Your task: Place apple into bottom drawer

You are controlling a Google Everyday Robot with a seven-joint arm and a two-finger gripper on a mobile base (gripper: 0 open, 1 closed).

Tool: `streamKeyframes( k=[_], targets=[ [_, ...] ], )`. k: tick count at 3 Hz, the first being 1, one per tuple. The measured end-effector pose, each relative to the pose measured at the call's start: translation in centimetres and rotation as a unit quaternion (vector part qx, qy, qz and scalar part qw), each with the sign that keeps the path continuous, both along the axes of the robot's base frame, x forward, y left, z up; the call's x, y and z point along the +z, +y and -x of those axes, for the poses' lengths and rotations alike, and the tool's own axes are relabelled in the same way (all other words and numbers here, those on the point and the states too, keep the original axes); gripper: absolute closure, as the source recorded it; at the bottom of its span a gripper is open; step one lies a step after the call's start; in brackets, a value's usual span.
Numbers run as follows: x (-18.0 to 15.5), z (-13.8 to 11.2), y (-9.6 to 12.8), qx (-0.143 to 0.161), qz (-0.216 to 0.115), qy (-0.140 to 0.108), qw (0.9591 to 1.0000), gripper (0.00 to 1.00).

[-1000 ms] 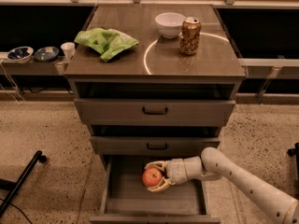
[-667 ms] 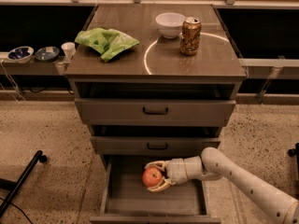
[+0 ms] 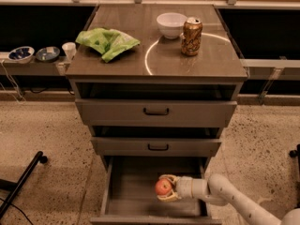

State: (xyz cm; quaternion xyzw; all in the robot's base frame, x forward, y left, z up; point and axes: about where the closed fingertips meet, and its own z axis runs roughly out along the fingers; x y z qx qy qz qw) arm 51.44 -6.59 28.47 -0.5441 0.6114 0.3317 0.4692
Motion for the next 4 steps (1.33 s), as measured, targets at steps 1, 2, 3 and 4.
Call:
streamKeyframes(
  k=[1,2,3,4],
  targets=[
    [-6.4,-0.7,-0.8,-0.039,0.017,0.022,0.9988,1.00],
    [-6.6,-0.7,-0.2,-0.038,0.021,0.020,0.9988,1.00],
    [-9.3,-1.4,2.9,-0.032,0.055,0.012,0.9979,1.00],
    [-11.9,-1.7,6.0,-0.015,0.080,-0.001,0.9967,1.00]
  ],
)
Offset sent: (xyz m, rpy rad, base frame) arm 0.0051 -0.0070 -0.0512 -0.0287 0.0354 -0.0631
